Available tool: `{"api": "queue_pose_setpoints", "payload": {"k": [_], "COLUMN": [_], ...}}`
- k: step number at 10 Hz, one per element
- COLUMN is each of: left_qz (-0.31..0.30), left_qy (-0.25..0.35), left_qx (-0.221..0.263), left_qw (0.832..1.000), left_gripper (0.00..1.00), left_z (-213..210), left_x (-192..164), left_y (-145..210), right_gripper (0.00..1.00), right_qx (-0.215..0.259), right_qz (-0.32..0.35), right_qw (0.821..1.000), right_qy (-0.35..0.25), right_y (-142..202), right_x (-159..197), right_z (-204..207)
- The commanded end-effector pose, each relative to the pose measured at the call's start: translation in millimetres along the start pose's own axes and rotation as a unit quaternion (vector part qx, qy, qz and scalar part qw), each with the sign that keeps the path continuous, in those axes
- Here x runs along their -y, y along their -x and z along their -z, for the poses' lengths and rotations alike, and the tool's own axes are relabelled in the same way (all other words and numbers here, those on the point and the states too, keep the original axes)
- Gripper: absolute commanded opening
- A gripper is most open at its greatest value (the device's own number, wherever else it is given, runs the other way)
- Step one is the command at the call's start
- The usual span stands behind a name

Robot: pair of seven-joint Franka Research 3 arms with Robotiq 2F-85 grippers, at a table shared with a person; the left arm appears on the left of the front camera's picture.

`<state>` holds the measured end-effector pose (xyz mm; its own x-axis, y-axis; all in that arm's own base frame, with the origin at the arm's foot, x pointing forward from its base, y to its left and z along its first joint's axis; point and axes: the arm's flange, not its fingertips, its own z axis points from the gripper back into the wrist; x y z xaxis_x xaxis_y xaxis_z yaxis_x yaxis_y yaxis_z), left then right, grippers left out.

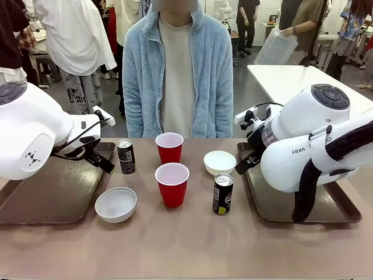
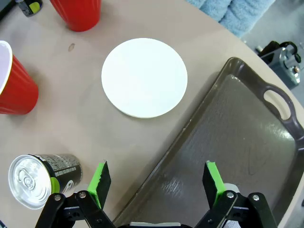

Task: Prepare tableware on both trays.
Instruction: Pick up a Picnic Bowl from the table and place it on a Handle tray.

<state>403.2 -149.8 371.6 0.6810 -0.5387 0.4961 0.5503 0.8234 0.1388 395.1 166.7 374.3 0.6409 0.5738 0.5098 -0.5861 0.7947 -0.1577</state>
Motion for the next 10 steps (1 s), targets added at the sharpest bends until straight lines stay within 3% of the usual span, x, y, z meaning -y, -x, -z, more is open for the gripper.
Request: {"api": "queue_pose_setpoints", "payload": {"k": [1, 2, 3, 4, 7, 10], "left_qz": [0.0, 0.0, 0.0, 0.006, 0.009, -0.049], "left_qy": [0.0, 0.0, 0.0, 0.013, 0.093, 0.135], "left_qx": [0.0, 0.0, 0.0, -0.007, -0.077, -0.107], "left_qw": [1.0, 1.0, 1.0, 1.0, 0.993, 0.984], "left_gripper": [1.0, 1.0, 1.0, 1.0, 1.0, 1.0], "left_z": [0, 0, 0, -33, -120, -129], "left_x": [0, 0, 0, 15, 68, 77], "left_y": [0, 0, 0, 16, 102, 141], "right_gripper": [1.0, 1.0, 1.0, 1.0, 1.0, 1.0], "right_qx": [0.0, 0.0, -0.018, -0.022, -0.117, -0.193], "right_qz": [0.0, 0.0, 0.051, 0.058, 0.122, 0.173], "right_qw": [1.0, 1.0, 0.998, 0.998, 0.984, 0.962], "right_qy": [0.0, 0.0, 0.017, 0.004, -0.06, -0.081], "right_y": [0, 0, 5, 22, 122, 186], "right_x": [0, 0, -2, -20, -84, -116], "right_z": [0, 0, -8, -32, -109, -122]}}
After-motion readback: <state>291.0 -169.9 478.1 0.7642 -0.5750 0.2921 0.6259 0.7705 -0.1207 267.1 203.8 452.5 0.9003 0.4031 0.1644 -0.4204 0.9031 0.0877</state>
